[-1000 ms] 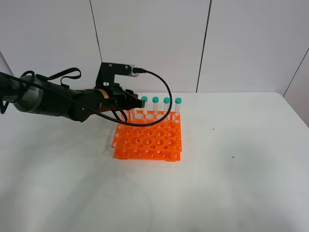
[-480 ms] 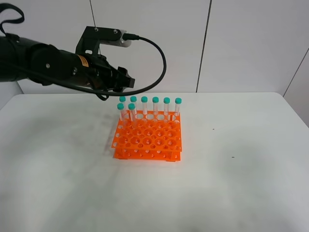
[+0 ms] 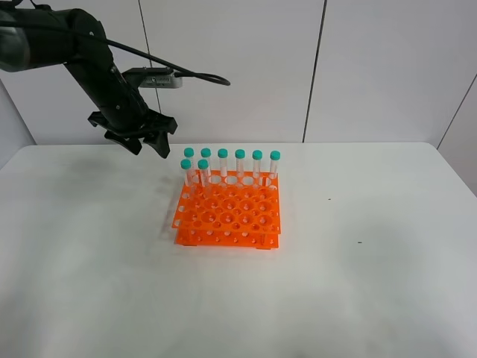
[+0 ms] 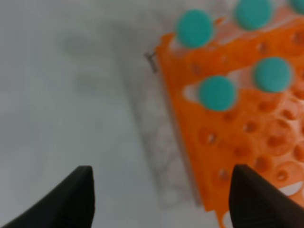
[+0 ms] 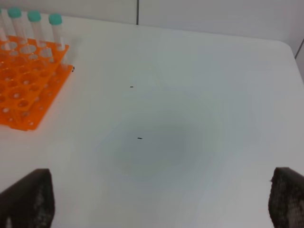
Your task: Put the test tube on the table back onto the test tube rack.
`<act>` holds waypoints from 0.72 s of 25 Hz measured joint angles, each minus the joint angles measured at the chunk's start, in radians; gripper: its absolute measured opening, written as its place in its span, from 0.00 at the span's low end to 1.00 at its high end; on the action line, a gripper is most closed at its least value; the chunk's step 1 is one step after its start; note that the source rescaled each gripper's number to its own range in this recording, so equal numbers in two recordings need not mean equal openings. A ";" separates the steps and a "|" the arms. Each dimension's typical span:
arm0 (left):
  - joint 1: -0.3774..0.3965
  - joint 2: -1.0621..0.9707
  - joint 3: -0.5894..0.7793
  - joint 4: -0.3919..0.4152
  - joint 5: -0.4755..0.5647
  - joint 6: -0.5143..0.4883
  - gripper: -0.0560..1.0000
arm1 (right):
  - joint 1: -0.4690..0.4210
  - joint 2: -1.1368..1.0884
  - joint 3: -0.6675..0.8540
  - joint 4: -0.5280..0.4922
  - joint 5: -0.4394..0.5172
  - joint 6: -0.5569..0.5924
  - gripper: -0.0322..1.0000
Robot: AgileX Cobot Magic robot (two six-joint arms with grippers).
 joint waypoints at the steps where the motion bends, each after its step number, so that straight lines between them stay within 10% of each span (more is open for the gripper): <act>1: 0.025 0.019 -0.025 -0.004 0.029 0.000 0.97 | 0.000 0.000 0.000 0.000 0.000 0.000 1.00; 9: 0.232 0.037 -0.048 0.008 0.190 -0.016 0.97 | 0.000 0.000 0.000 0.002 0.000 0.000 1.00; 18: 0.277 0.004 0.030 -0.032 0.212 -0.009 0.97 | 0.000 0.000 0.000 0.002 0.000 0.000 1.00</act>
